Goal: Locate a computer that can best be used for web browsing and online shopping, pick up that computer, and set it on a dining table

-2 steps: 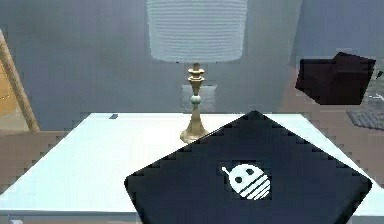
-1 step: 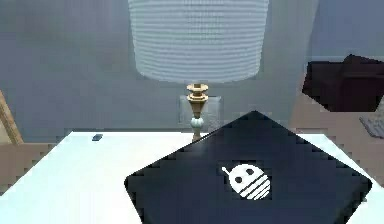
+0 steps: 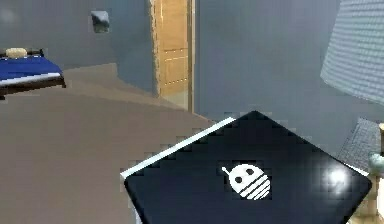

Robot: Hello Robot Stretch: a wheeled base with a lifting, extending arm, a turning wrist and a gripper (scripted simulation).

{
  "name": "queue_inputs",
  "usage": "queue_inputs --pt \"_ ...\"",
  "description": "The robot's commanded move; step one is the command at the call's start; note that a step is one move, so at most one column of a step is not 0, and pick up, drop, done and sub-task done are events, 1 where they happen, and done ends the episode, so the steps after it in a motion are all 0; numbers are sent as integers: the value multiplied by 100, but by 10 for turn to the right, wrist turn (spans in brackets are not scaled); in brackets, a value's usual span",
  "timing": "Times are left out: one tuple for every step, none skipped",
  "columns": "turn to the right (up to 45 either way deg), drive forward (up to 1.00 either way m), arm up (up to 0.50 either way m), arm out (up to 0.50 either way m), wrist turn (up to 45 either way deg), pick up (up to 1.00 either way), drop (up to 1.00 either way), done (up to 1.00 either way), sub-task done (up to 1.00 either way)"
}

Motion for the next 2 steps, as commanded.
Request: queue_inputs --pt "-240 0 0 0 0 0 0 0 0" --pt "0 0 0 40 0 0 0 0 0"
